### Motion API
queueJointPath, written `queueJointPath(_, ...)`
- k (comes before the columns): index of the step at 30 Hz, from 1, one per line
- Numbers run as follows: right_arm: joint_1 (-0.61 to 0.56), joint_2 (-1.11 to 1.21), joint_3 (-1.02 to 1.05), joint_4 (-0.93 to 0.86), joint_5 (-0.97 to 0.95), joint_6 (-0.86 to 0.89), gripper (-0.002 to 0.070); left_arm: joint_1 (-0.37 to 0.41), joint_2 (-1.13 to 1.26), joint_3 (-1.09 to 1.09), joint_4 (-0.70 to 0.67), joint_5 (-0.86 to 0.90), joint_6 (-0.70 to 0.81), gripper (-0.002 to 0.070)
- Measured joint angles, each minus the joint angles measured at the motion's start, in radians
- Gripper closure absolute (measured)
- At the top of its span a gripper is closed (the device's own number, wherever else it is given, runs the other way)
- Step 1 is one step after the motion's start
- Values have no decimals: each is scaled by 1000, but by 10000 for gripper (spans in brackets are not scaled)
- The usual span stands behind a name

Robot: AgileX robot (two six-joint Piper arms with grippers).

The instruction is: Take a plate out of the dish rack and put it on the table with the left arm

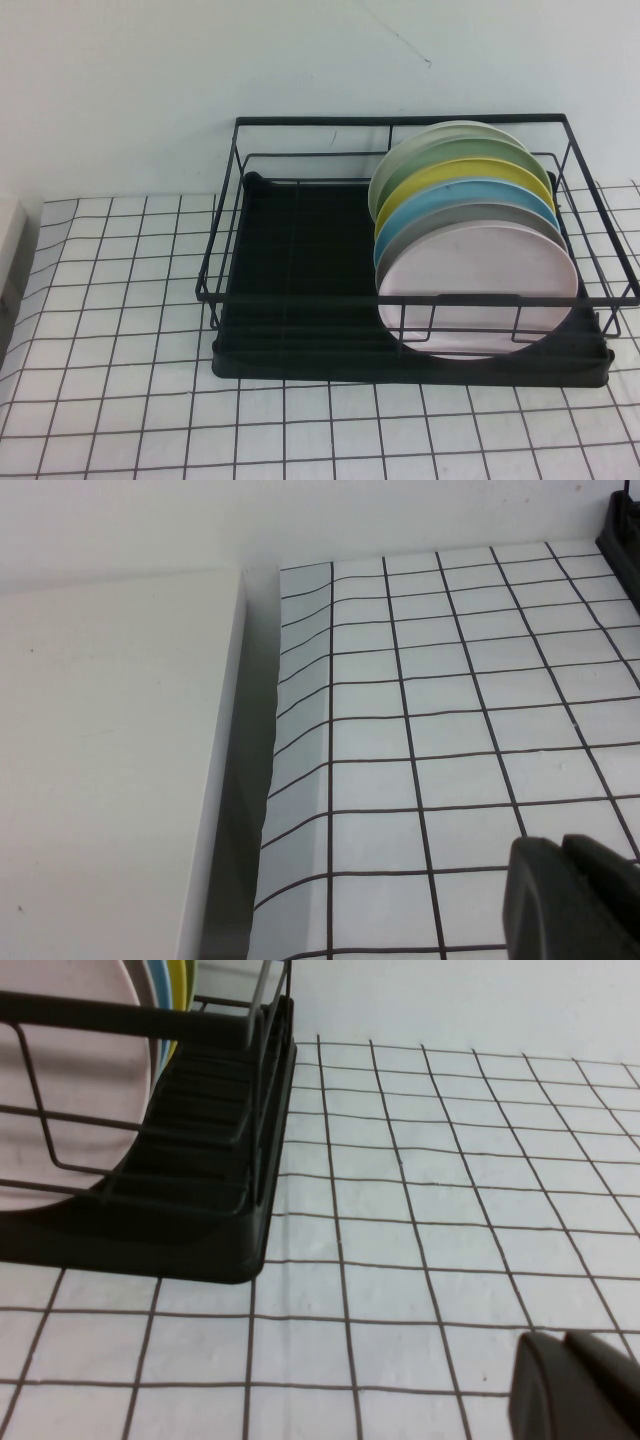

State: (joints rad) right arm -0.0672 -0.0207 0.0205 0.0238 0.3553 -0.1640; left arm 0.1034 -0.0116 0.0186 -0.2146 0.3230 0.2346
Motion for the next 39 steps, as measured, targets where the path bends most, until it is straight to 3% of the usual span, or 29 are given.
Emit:
queueJointPath(16, 0, 0, 0, 0, 0, 0, 678, 0, 0, 0, -44, -6, 14, 678)
queueJointPath(20, 0, 0, 0, 0, 0, 0, 678, 0, 0, 2, -196, -23, 14, 678)
queueJointPath(29, 0, 0, 0, 0, 0, 0, 678, 0, 0, 4, -786, -154, 14, 678)
queueJointPath(39, 0, 0, 0, 0, 0, 0, 678, 0, 0, 4, -947, -180, 45, 678)
